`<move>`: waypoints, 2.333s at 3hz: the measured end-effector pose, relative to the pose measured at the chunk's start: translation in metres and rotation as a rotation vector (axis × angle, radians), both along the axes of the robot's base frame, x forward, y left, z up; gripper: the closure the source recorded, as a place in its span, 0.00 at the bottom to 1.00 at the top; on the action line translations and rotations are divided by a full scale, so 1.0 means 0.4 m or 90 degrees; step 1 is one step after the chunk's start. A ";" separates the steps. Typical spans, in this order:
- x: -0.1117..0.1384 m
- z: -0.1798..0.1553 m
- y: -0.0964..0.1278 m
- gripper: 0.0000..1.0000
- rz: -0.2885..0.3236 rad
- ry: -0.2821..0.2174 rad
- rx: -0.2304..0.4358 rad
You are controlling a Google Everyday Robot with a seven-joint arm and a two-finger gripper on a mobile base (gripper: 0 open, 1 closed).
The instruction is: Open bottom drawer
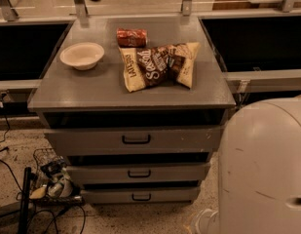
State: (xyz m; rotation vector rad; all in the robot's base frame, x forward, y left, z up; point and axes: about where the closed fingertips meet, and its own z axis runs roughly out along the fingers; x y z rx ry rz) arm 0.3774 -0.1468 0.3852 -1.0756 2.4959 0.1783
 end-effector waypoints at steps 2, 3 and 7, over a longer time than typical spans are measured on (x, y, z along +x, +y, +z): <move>0.035 -0.016 0.024 1.00 0.005 -0.002 0.018; 0.101 -0.041 0.064 1.00 0.009 -0.005 0.024; 0.173 -0.102 0.094 0.45 0.012 0.014 0.012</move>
Offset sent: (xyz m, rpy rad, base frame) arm 0.0299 0.0144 -0.0123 0.0563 -0.0065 0.0152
